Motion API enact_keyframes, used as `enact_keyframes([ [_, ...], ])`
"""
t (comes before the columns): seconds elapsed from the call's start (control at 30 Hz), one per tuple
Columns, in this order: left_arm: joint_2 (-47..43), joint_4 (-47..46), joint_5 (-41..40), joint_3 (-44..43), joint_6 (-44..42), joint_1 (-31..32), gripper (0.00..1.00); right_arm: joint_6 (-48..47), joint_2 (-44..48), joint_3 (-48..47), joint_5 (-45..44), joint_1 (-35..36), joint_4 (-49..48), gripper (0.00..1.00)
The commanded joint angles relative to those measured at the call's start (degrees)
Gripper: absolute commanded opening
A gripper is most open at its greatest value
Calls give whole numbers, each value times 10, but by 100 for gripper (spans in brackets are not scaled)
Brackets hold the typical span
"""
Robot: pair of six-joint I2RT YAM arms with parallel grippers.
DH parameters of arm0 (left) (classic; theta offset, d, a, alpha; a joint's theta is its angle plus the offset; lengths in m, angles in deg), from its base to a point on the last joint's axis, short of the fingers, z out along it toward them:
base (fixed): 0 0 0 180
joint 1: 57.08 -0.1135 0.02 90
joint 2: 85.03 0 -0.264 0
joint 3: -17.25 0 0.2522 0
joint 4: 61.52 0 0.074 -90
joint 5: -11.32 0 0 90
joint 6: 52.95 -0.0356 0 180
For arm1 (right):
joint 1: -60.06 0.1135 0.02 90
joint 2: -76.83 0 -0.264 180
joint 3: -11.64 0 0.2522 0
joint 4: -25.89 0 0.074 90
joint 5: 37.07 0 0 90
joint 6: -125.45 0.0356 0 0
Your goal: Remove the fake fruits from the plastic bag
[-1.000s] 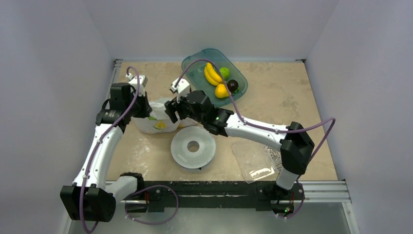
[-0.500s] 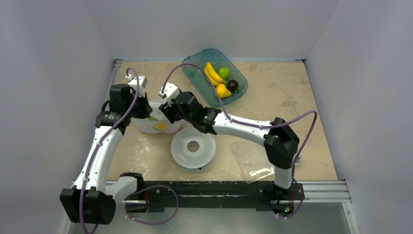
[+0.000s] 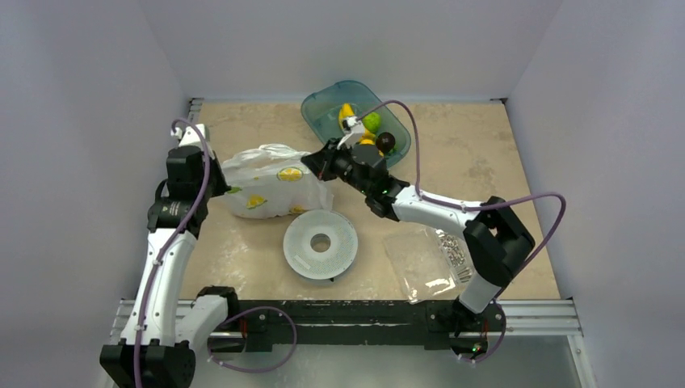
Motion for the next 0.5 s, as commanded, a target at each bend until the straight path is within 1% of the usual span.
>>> enact_keyframes([
  [0.0, -45, -16, -123, 14, 16, -21, 0, 208, -24, 45, 93, -65, -175, 1],
  [0.1, -75, -39, -108, 33, 12, -21, 0, 237, -59, 23, 150, -72, -186, 1],
  [0.17, -78, -50, -77, 39, 3, -21, 0, 218, -68, 9, 155, -71, -176, 1],
  [0.2, -74, -49, -57, 34, -2, -21, 2, 205, -67, 8, 152, -72, -162, 1],
  [0.23, -71, -50, -34, 32, -8, -21, 9, 195, -64, 11, 149, -71, -154, 1],
  [0.3, -71, -61, 23, 36, -21, -21, 29, 178, -52, 27, 148, -71, -153, 2],
  [0.47, -84, -93, 129, 48, -48, -20, 66, 122, -22, 45, 148, -71, -116, 5],
])
